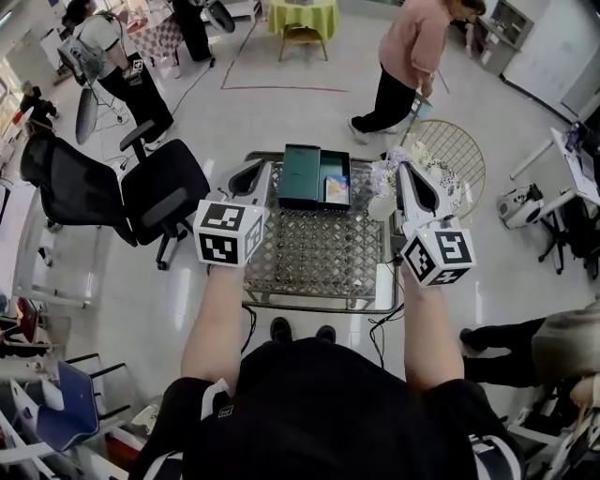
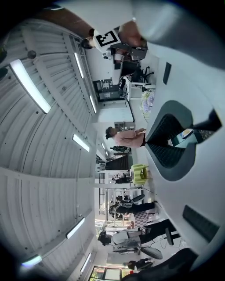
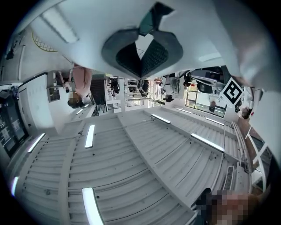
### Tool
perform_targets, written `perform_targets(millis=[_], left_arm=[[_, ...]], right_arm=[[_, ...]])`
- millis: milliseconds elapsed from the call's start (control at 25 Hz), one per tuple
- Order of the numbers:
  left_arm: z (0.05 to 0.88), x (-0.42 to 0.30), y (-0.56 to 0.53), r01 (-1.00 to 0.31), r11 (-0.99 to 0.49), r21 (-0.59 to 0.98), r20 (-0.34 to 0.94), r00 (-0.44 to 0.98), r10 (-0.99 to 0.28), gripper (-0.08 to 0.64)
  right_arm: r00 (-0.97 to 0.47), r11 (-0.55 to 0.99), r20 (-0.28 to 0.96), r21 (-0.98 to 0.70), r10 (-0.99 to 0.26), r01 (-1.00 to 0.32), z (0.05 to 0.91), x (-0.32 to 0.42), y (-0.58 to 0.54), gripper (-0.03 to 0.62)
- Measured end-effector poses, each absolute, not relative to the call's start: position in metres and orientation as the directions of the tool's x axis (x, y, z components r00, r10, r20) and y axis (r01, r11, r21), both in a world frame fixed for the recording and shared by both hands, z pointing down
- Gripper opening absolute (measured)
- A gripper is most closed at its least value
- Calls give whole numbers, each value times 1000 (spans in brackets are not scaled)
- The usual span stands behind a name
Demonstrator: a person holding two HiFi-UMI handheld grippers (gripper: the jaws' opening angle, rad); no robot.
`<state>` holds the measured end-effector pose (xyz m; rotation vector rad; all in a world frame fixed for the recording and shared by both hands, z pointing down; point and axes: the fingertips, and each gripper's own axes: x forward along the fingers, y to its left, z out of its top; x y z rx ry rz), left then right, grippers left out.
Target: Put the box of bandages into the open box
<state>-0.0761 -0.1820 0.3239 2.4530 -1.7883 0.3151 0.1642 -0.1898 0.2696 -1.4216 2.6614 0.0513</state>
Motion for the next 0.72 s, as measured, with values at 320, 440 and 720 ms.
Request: perform_targets(millis=[320, 440, 720], left_arm=[[342, -90, -182, -948, -316, 30, 232, 314, -921, 6], [345, -90, -183, -947, -318, 45, 233, 319, -919, 6], [345, -87, -188, -945, -322, 58, 229, 326, -917, 6]], right_arm=[[-587, 589, -61, -21, -807, -808, 302, 158, -182, 6], [-587, 589, -62, -15, -807, -808, 300, 157, -182, 6], [-590, 592, -63, -14, -805, -806, 298, 150, -186, 6]])
